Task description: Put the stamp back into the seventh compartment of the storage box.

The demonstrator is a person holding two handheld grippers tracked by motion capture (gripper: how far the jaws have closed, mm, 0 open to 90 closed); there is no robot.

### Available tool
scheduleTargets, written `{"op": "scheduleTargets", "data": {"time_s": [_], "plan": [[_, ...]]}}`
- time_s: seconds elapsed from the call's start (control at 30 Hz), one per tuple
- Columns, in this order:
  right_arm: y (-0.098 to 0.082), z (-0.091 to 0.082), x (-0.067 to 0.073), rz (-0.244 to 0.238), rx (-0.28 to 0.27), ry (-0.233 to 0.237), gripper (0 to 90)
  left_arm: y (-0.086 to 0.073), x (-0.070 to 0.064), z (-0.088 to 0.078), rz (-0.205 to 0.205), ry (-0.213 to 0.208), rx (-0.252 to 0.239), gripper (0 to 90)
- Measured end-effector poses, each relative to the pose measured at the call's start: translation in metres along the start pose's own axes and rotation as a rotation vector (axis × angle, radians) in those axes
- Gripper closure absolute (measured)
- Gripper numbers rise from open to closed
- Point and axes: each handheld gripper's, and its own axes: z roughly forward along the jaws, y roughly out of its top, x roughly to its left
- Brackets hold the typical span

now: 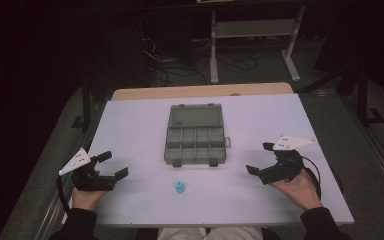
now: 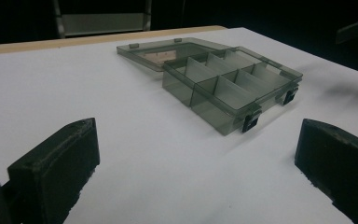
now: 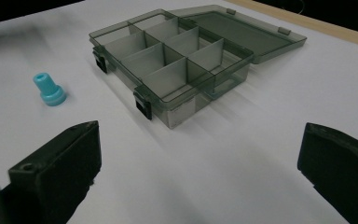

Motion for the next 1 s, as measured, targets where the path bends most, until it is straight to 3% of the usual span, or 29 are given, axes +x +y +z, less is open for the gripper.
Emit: {"op": "scheduleTargets", "data": {"time_s": [1.0], "plan": [[0.023, 0.024, 0.019, -0.063, 0.064, 0.100, 0.0, 0.000, 0.000, 0.000, -0.001, 0.000, -0.001, 0.0]]}}
